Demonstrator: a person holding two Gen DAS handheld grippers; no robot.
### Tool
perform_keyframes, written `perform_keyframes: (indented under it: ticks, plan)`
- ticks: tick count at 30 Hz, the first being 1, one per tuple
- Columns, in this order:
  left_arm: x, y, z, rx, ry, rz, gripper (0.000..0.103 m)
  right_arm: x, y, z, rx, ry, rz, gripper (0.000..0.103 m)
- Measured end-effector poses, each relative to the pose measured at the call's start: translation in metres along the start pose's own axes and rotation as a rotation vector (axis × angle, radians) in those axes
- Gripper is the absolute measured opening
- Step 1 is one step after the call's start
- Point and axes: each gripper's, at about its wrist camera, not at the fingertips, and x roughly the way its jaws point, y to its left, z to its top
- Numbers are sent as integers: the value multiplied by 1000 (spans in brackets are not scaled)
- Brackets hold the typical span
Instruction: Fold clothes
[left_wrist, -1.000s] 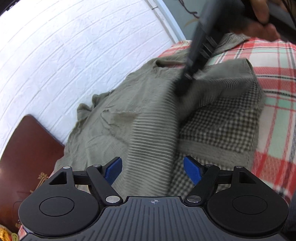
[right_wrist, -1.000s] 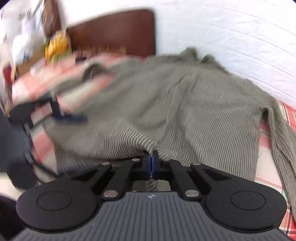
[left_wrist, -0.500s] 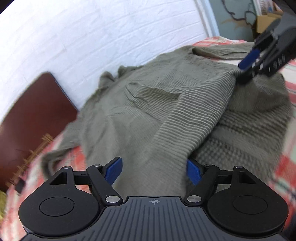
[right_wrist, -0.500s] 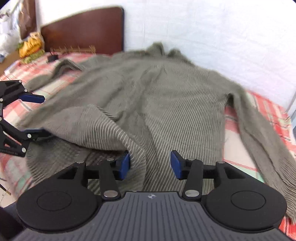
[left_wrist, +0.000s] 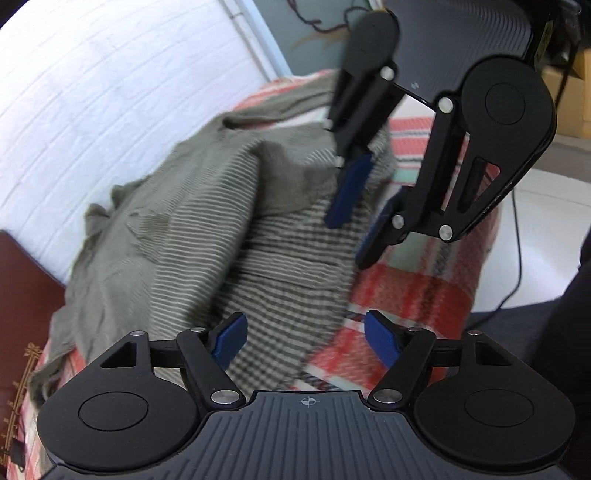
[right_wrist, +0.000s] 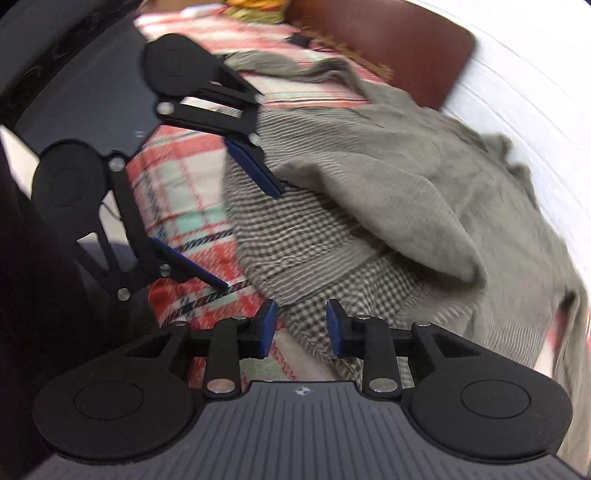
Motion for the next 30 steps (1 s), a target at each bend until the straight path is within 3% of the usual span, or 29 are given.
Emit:
perform_keyframes:
  ticks: [9, 10, 11, 12, 18, 22, 25, 28, 30]
  plan:
    - [12, 18, -8, -137, -1, -70, 77, 25, 26, 4, -335, 13, -54, 31]
    - [12, 20, -9, -141, 0, -70, 77, 27, 24, 6, -328, 19, -52, 28]
    - [11, 21, -10, -142, -1, -66, 77, 29, 23, 8, -322, 25, -50, 13]
    - [10, 22, -10, -142, -1, -62, 79, 31, 22, 9, -315, 31, -48, 7]
    - [-6, 31, -19, -145, 1, -49, 79, 13, -2, 25, -75, -21, 72, 7]
    - [-17, 37, -25, -146, 2, -41, 79, 31, 4, 19, -75, 29, 75, 7]
    - [-24, 43, -29, -152, 3, -26, 79, 34, 12, 17, -108, -8, 37, 11]
    - [-30, 54, -30, -188, -5, 18, 79, 19, 4, 17, -70, -34, 120, 32]
    - [-32, 62, -30, -212, -7, 37, 79, 4, -12, 17, 14, -81, 106, 36]
